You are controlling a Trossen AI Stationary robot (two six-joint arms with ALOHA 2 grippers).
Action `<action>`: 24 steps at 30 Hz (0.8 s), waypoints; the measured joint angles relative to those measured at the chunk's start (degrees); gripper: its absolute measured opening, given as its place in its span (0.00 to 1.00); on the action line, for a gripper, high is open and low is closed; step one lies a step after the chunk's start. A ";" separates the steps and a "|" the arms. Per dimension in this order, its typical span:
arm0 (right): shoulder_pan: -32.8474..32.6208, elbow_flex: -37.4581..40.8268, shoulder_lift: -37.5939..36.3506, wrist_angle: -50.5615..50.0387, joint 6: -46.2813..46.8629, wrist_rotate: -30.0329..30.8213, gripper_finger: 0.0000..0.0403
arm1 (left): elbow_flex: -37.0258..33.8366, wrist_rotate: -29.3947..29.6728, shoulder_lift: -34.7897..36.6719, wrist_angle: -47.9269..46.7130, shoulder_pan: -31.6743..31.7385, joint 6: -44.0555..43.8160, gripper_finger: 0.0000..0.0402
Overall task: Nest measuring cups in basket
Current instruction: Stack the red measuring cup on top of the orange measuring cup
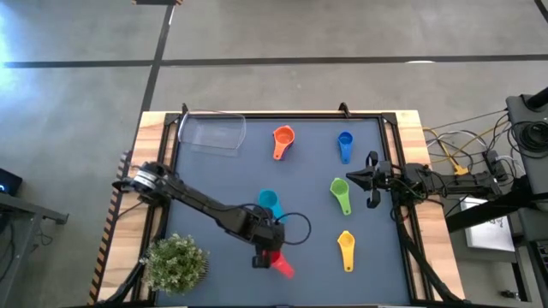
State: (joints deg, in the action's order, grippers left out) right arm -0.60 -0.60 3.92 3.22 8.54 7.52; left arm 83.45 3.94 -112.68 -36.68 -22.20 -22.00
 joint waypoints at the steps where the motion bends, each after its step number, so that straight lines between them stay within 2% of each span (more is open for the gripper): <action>1: 0.00 0.00 0.00 0.00 0.00 -0.01 0.02 | 1.04 0.00 0.02 -1.17 0.23 0.63 0.00; 11: 0.00 0.00 0.00 0.00 -0.01 -0.01 0.02 | 9.54 0.09 0.11 -9.82 4.46 10.13 0.00; 24: 0.00 0.01 0.00 0.00 -0.01 0.01 0.02 | 10.65 -1.90 0.17 -10.94 14.09 23.41 0.00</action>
State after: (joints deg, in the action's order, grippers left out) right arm -0.60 -0.59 3.92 3.22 8.53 7.52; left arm 94.11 2.04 -112.51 -47.61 -8.11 1.41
